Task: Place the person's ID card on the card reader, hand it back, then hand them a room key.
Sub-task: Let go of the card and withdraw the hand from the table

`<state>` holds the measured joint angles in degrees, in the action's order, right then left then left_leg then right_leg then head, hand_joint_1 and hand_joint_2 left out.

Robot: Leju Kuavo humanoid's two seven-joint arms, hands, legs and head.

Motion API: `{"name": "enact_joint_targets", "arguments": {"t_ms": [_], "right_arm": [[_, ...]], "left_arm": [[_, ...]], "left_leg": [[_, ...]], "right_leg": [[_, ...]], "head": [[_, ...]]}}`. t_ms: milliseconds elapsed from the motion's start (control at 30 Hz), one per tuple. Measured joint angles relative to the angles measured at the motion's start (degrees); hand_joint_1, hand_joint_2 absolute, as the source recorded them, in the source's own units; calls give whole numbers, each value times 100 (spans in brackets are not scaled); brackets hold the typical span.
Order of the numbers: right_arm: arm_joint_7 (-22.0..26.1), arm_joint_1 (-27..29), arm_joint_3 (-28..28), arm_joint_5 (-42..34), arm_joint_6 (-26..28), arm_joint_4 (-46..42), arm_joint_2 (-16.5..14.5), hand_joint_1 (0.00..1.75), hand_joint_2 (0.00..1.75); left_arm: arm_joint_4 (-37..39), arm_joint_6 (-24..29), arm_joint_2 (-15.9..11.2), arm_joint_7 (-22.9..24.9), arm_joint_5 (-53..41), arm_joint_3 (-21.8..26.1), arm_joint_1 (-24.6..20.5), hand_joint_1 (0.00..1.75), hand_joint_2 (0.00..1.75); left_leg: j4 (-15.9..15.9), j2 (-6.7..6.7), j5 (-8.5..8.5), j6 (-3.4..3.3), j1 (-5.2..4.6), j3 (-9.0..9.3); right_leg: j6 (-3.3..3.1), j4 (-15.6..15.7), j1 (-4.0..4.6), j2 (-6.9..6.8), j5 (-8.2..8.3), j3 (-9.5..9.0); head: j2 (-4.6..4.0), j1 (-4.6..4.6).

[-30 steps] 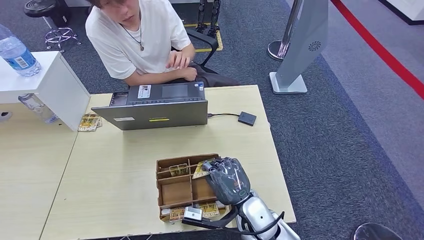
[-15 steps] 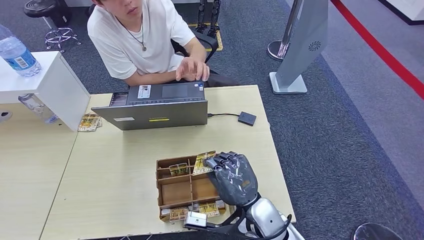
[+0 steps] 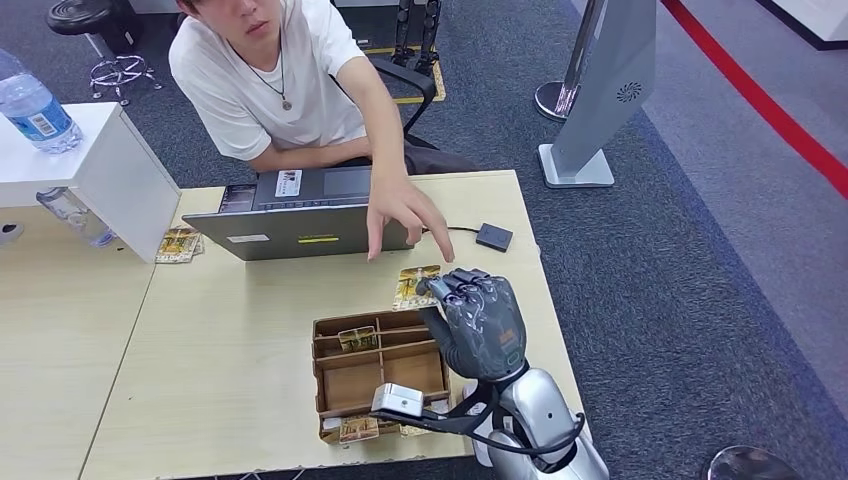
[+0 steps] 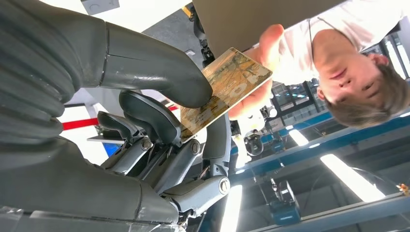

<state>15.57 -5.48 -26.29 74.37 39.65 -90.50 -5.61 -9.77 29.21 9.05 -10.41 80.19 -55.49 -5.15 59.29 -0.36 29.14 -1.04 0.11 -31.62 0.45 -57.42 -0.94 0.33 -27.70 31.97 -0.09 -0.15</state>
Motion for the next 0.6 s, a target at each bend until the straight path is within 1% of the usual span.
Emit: {"name": "enact_joint_targets", "arguments": {"t_ms": [200, 333, 467, 567, 600], "right_arm": [[232, -133, 335, -48, -1, 148, -291, 175, 175], [145, -331, 552, -28, -2, 454, -460, 175, 175], [-136, -558, 608, 0, -2, 844, -484, 108, 175], [-358, -708, 608, 36, -2, 1138, -484, 108, 175], [-391, -740, 608, 37, -2, 1213, -484, 84, 175]], "left_arm": [[0, 13, -28, -34, -16, -38, -2, 0, 0], [0, 8, -51, -22, -19, -66, -1, 0, 0], [0, -16, -52, 13, -14, -132, -2, 0, 0], [0, -33, -45, 25, -8, -145, -2, 0, 0], [0, -35, -44, 30, -6, -148, -2, 0, 0]], "left_leg": [[0, 0, 0, 0, 0, 0], [0, 0, -1, 0, 0, 0], [0, 1, -2, 1, 0, 1], [0, 1, -2, 1, 0, 1], [0, 1, -2, 1, 0, 1]], "right_leg": [[0, 0, 0, 0, 0, 1], [0, 0, 0, 0, 0, 0], [-1, -1, 0, 1, 2, -1], [-1, -1, 0, 1, 2, -1], [-1, -1, 0, 1, 2, -1]], "head": [[0, 1], [0, 1], [0, 1], [0, 1], [0, 1]]}}
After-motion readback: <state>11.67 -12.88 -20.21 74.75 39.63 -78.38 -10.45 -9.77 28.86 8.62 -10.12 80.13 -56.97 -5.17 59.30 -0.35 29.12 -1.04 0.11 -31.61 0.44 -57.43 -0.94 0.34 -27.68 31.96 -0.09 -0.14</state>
